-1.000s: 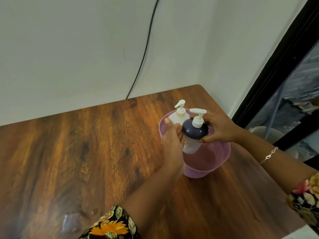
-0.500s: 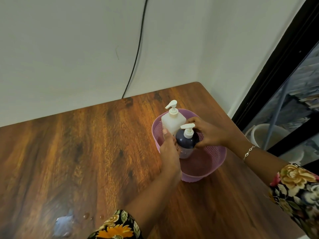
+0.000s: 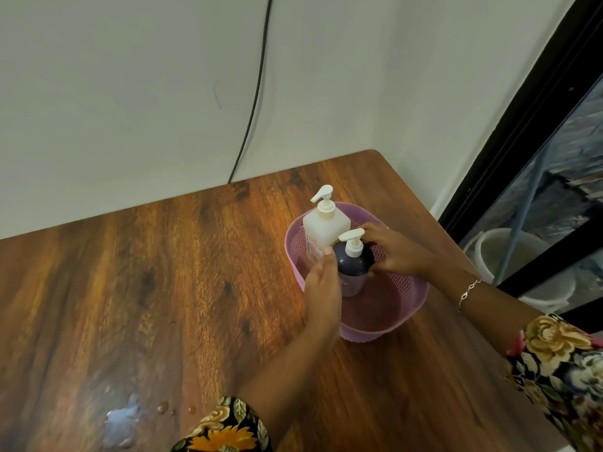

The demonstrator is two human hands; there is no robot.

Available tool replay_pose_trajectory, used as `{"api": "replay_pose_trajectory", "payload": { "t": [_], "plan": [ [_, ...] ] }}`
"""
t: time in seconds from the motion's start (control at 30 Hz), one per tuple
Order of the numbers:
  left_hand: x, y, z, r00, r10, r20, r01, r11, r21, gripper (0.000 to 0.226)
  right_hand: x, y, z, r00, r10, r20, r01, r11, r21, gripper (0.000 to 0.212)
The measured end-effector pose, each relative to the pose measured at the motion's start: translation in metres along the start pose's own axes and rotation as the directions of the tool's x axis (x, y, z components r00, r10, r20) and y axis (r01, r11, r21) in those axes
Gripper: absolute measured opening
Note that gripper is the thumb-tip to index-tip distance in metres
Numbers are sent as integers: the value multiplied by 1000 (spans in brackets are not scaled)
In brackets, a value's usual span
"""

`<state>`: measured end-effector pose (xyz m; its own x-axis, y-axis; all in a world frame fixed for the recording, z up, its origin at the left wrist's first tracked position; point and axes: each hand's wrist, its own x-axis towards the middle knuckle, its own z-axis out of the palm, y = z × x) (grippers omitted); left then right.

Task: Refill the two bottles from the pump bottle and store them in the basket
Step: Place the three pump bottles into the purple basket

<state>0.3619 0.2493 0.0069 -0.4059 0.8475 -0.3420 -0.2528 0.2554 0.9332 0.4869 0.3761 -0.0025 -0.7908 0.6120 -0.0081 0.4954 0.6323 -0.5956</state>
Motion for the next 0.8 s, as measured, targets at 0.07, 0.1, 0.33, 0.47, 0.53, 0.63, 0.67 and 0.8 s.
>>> {"api": "replay_pose_trajectory", "payload": {
  "t": [0.07,0.1,0.33,0.47,0.53,0.63,0.67,0.8],
  "plan": [
    [0,-1,-2,993,100,69,-111,978,175,38,-3,0,3,999,-17,-42,17,1000,-1,71],
    [1,-3,-4,978,174,117,-200,941,273,38,-5,-2,4,998,-19,-60,19,1000,-5,72],
    [7,-21,-27,807,397,437,-574,351,740,71,-29,-21,11,974,131,-183,-172,958,-231,78],
    [5,-25,-45,692,476,542,-597,-45,801,74,-52,-45,10,925,53,-377,-268,794,-546,79],
    [3,-28,-57,662,499,559,-590,-112,799,73,-55,-67,16,866,-21,-500,-266,826,-496,68],
    [0,-28,-82,645,508,571,-580,-161,799,75,-46,-96,41,744,-154,-651,-134,919,-370,52],
    [-3,-28,-92,643,507,574,-572,-180,800,74,-42,-101,52,747,-169,-643,-98,928,-359,50],
    [-13,-23,-135,670,505,544,-509,-221,832,70,-28,-126,84,793,-173,-584,-92,914,-395,59]
  ]
}}
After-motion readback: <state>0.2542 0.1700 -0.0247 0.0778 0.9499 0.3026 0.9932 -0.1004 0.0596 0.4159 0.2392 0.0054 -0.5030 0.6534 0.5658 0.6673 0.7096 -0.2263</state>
